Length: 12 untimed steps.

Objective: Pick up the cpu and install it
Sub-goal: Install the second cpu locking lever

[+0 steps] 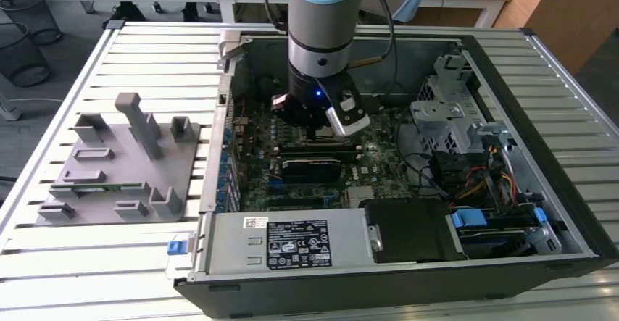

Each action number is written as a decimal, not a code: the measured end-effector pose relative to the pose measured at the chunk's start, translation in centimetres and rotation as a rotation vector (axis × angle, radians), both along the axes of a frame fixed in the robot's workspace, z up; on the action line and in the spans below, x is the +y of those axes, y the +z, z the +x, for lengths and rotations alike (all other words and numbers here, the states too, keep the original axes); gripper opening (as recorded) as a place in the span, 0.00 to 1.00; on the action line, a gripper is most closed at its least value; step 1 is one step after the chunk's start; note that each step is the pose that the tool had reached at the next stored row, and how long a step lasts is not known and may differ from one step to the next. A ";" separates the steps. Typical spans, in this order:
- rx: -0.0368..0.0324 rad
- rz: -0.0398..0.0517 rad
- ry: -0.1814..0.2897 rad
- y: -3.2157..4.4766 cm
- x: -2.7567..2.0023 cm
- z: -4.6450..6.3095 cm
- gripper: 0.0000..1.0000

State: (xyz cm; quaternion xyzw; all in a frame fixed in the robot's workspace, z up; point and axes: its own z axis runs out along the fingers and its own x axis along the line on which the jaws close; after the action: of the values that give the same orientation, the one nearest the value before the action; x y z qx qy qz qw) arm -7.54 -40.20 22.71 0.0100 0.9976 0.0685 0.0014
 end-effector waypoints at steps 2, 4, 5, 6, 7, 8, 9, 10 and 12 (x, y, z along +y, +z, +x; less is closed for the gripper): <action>0.0000 0.0001 0.000 0.12 0.00 0.0 0.11; -0.0002 0.0003 0.000 0.16 0.00 0.0 0.11; -0.0001 0.0001 0.000 0.20 0.00 0.0 0.11; 0.0000 0.0000 0.000 0.24 0.00 0.0 0.11; -0.0001 0.0002 0.000 0.25 0.00 0.0 0.11; -0.0002 0.0003 0.000 0.25 0.00 0.0 0.11; -0.0002 0.0003 0.000 0.25 0.00 0.0 0.11; -0.0001 0.0002 0.000 0.26 0.00 0.0 0.11; 0.0000 0.0001 0.000 0.34 0.00 0.0 0.11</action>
State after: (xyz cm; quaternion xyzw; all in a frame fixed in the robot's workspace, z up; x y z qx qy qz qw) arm -7.54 -40.19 23.05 0.0100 0.9976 0.0685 0.0014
